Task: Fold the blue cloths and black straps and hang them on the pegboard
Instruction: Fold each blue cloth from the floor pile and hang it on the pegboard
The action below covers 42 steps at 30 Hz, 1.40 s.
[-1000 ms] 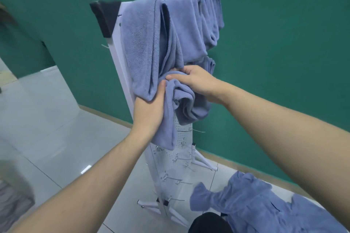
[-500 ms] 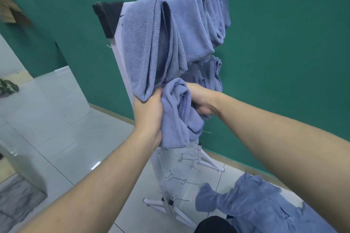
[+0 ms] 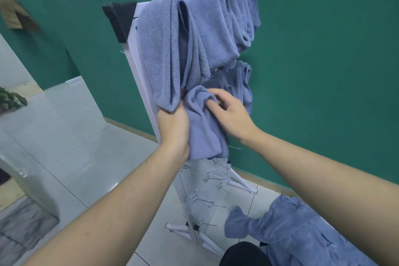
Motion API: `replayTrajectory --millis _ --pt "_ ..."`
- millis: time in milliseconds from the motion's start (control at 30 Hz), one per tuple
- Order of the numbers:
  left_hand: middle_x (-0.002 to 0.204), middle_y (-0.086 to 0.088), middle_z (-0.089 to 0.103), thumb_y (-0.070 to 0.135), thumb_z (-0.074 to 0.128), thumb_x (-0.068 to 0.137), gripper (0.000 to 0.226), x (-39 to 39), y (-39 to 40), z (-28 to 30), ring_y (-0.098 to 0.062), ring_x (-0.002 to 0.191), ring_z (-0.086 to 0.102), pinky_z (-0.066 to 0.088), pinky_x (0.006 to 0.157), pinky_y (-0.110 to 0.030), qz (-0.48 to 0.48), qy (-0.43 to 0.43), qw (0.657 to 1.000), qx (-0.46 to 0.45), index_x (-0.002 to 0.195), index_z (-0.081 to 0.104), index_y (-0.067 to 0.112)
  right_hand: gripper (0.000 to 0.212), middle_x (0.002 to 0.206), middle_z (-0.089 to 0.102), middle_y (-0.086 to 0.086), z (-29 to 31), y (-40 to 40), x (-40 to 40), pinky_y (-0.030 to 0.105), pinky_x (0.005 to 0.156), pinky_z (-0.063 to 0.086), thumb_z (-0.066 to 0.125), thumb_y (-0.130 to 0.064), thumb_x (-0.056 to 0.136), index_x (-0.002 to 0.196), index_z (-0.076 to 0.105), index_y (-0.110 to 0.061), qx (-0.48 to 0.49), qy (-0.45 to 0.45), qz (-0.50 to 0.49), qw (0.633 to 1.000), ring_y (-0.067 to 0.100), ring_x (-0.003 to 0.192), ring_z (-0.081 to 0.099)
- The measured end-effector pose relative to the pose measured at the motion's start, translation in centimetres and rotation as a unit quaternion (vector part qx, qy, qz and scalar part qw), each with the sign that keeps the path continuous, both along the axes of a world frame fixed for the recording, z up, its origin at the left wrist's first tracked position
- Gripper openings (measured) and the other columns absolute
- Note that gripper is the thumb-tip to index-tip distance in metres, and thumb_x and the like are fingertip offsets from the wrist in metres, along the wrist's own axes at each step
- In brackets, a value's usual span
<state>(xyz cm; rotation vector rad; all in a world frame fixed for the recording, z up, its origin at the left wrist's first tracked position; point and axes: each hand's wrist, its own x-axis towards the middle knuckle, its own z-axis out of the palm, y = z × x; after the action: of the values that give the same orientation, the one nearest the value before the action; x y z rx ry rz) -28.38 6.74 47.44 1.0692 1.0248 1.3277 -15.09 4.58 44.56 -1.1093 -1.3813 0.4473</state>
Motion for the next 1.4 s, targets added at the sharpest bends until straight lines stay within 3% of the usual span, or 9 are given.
replayTrajectory --millis 267,433,567,667,800,1033,1200,1300,1400 --pt "0.154 -0.001 0.036 0.012 0.054 0.093 0.049 -1.5 0.1 -2.8 -0.003 0.136 0.041 0.03 0.118 -0.026 0.016 0.191 0.954 0.233 0.142 0.054 0.02 0.034 0.101 0.074 0.01 1.8 1.4 -0.4 0.036 0.084 0.052 0.051 -0.035 0.1 0.099 0.068 -0.005 -0.196 0.004 -0.066 0.978 0.009 0.081 0.055" --pt "0.152 -0.008 0.045 0.026 0.047 0.094 0.051 -2.1 1.6 -4.2 -0.02 0.144 0.039 0.03 0.12 -0.041 0.003 0.267 0.913 0.309 0.144 0.053 0.023 0.028 0.101 0.073 0.006 1.6 -0.1 0.1 0.031 0.084 0.049 0.051 -0.028 0.099 0.103 0.067 -0.006 -0.205 0.002 -0.043 0.978 0.01 0.086 0.058" --pt "0.159 -0.014 0.034 0.026 0.039 0.097 0.055 -2.2 0.6 -4.3 -0.031 0.148 0.026 0.02 0.123 -0.036 0.046 0.374 0.855 0.356 0.151 0.043 0.017 0.032 0.111 0.061 -0.021 2.3 -1.5 -0.7 0.021 0.087 0.045 0.052 -0.026 0.098 0.131 0.055 -0.029 -0.17 0.037 0.011 0.985 -0.013 0.092 0.057" --pt "0.16 -0.002 0.031 0.023 0.039 0.101 0.054 -2.0 -0.2 -4.5 -0.029 0.141 0.028 0.026 0.115 -0.047 0.062 0.456 0.825 0.328 0.155 0.034 0.022 0.04 0.112 0.066 -0.018 2.2 -1.8 -1.6 0.023 0.087 0.048 0.07 -0.047 0.089 0.122 0.056 -0.029 -0.202 0.04 0.029 0.978 -0.005 0.1 0.062" --pt "0.159 -0.004 0.033 0.027 0.037 0.102 0.057 -2.5 -0.7 -5.9 -0.028 0.141 0.03 0.03 0.116 -0.046 0.069 0.512 0.78 0.353 0.157 0.027 0.014 0.028 0.106 0.071 -0.007 1.5 -1.3 -2.5 0.025 0.087 0.049 0.076 -0.036 0.088 0.105 0.064 -0.018 -0.162 -0.023 -0.066 0.984 0.008 0.097 0.064" --pt "0.164 -0.013 0.023 0.039 0.041 0.092 0.072 -4.1 -2.3 -9.6 -0.031 0.151 0.019 0.017 0.122 -0.046 0.045 0.625 0.68 0.381 0.156 0.028 0.009 0.029 0.093 0.074 -0.012 -1.0 -2.3 -1.5 0.024 0.079 0.054 0.077 -0.046 0.084 0.097 0.069 -0.021 -0.205 -0.044 -0.067 0.975 0.004 0.087 0.067" --pt "0.134 0.0 0.048 0.039 0.045 0.084 0.052 -5.4 -4.6 -11.1 -0.026 0.121 0.043 0.036 0.097 -0.044 0.008 0.589 0.693 0.415 0.131 0.057 0.022 0.022 0.082 0.071 -0.009 -2.5 -5.2 0.1 0.027 0.073 0.053 0.076 -0.04 0.087 0.092 0.068 -0.021 -0.253 -0.038 -0.011 0.967 0.004 0.07 0.061" --pt "0.111 0.007 0.052 0.037 0.048 0.086 0.034 -4.7 -5.6 -11.6 -0.022 0.093 0.055 0.044 0.082 -0.038 -0.059 0.563 0.707 0.425 0.113 0.064 0.024 0.032 0.103 0.072 -0.014 -3.8 -8.0 2.0 0.024 0.086 0.055 0.073 -0.049 0.086 0.113 0.064 -0.033 -0.296 -0.021 -0.013 0.955 0.001 0.092 0.069" --pt "0.11 0.009 0.055 0.036 0.053 0.093 0.026 -2.6 -6.8 -11.7 -0.018 0.09 0.059 0.047 0.08 -0.036 -0.154 0.57 0.706 0.39 0.115 0.062 0.026 0.042 0.114 0.07 -0.007 -5.2 -10.8 4.8 0.036 0.091 0.055 0.067 -0.052 0.09 0.125 0.061 -0.029 -0.33 0.002 -0.044 0.943 0.013 0.101 0.069"
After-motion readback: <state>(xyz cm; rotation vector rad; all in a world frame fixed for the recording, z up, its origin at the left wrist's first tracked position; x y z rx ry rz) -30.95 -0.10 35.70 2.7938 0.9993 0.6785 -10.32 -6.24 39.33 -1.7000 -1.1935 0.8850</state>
